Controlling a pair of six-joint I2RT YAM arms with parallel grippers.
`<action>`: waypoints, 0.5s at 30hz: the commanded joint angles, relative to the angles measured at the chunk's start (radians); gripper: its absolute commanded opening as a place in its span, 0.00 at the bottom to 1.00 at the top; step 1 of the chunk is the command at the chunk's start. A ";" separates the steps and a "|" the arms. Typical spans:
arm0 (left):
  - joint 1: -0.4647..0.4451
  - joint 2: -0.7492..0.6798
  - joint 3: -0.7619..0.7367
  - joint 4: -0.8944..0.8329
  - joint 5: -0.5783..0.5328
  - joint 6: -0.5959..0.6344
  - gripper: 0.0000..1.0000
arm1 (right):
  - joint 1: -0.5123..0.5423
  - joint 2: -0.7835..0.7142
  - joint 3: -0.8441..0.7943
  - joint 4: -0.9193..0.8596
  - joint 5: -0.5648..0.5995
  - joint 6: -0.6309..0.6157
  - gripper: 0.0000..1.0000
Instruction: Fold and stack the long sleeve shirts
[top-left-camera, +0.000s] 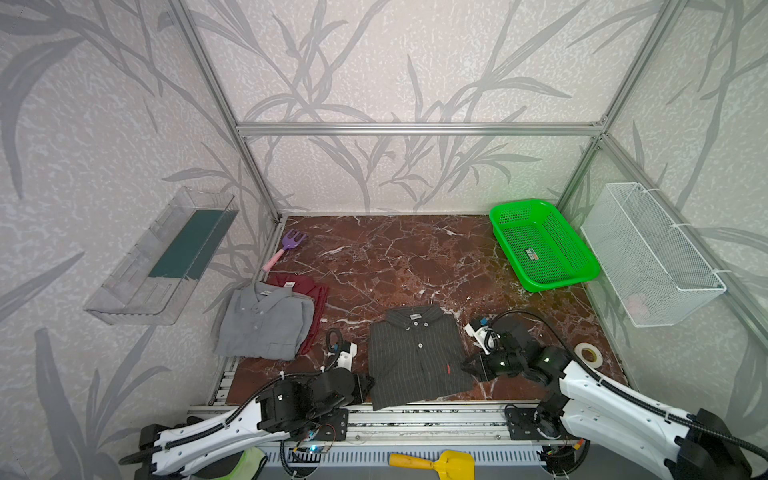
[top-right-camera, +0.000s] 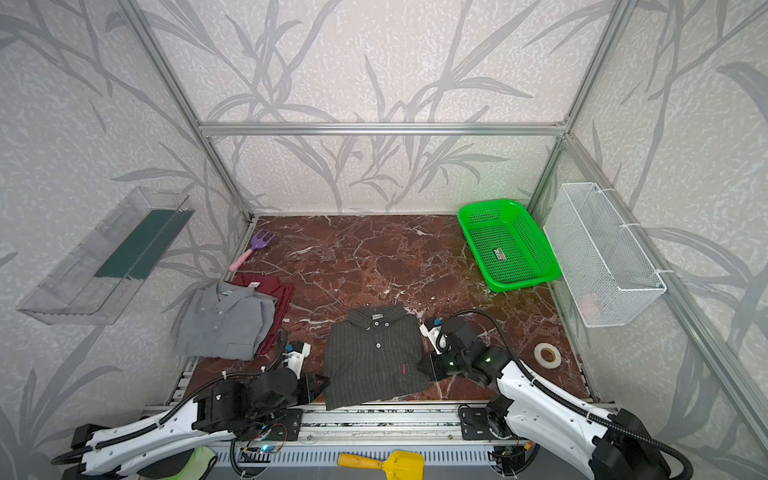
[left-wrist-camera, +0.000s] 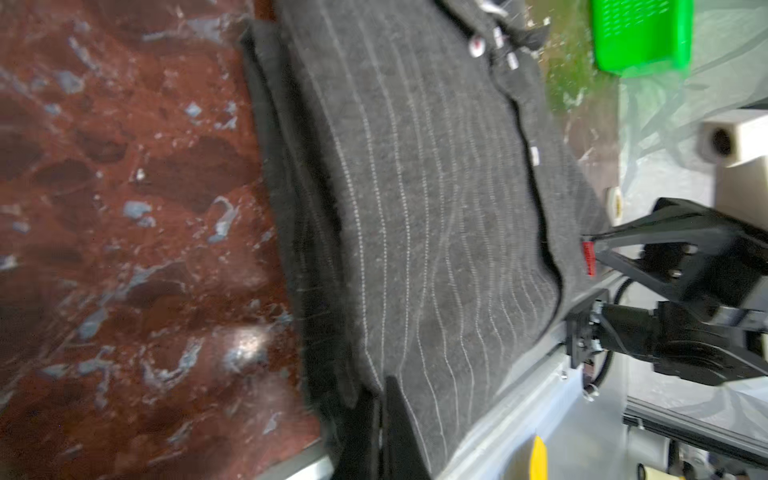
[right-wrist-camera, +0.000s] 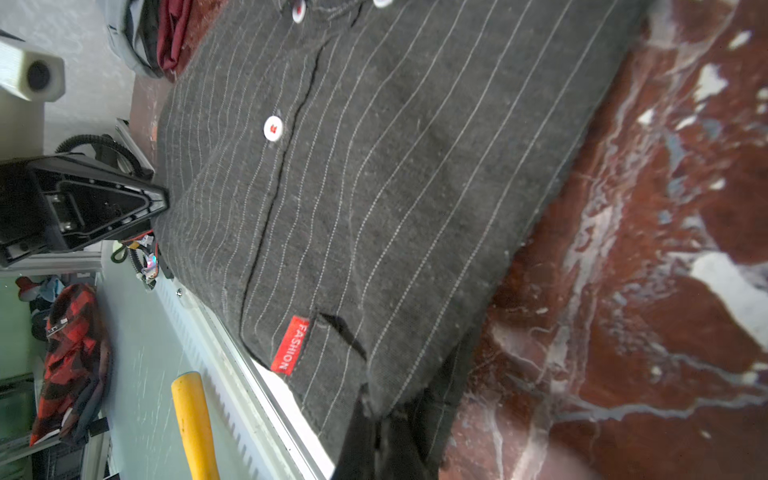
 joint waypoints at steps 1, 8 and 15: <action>-0.042 0.081 -0.034 0.012 -0.104 -0.071 0.00 | 0.010 0.046 -0.011 -0.037 0.100 0.050 0.05; -0.097 0.164 0.080 -0.123 -0.225 -0.048 0.70 | 0.012 0.036 0.034 -0.106 0.125 0.066 0.62; -0.061 0.165 0.138 -0.124 -0.296 0.078 0.99 | -0.002 0.044 0.111 -0.089 0.154 0.036 0.82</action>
